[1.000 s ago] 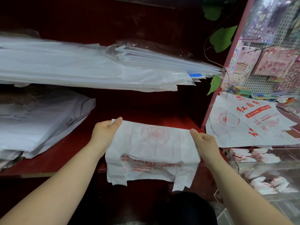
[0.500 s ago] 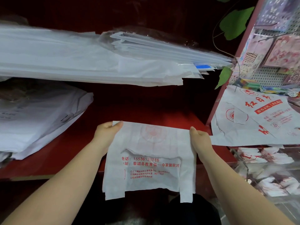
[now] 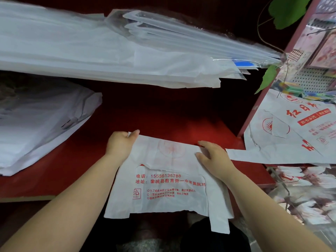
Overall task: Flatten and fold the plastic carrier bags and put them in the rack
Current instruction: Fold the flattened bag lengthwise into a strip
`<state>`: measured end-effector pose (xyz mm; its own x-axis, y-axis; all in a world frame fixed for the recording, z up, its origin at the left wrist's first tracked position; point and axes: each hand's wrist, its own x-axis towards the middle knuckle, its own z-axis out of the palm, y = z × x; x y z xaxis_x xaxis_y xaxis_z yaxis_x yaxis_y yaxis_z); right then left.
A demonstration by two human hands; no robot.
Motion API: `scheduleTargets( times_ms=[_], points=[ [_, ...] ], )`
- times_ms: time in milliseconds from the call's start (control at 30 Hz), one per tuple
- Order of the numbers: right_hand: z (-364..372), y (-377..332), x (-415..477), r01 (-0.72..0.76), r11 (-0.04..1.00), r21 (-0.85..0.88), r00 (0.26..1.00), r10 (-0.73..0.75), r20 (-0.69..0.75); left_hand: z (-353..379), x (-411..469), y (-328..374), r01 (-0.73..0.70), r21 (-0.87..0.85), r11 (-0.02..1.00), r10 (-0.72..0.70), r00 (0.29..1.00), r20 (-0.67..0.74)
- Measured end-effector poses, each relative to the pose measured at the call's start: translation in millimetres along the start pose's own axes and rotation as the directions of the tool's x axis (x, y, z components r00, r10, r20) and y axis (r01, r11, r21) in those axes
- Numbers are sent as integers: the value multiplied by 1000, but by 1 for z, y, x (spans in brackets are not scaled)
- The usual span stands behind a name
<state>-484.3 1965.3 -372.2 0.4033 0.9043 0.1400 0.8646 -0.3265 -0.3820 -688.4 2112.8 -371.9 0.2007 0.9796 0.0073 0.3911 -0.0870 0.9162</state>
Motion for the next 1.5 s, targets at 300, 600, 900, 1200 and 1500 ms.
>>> scheduleTargets(
  times_ms=[300,600,900,1200,1500],
  points=[
    [-22,16,-8,-191,979,76,980,186,66,-14,-13,-2,-12,-273,962,47,992,120],
    [-29,8,-21,-120,816,565,986,165,-28,-30,-30,3,36,-479,877,48,986,162],
    [-39,-6,-40,-98,320,942,982,182,41,-52,-39,17,-11,-572,820,121,980,156],
    [-32,-9,-54,-145,438,887,983,165,79,-52,-45,21,-27,-606,795,125,985,120],
    [-45,-25,-50,-7,400,916,966,238,-96,-53,-46,16,-52,-484,874,136,981,141]
  ],
)
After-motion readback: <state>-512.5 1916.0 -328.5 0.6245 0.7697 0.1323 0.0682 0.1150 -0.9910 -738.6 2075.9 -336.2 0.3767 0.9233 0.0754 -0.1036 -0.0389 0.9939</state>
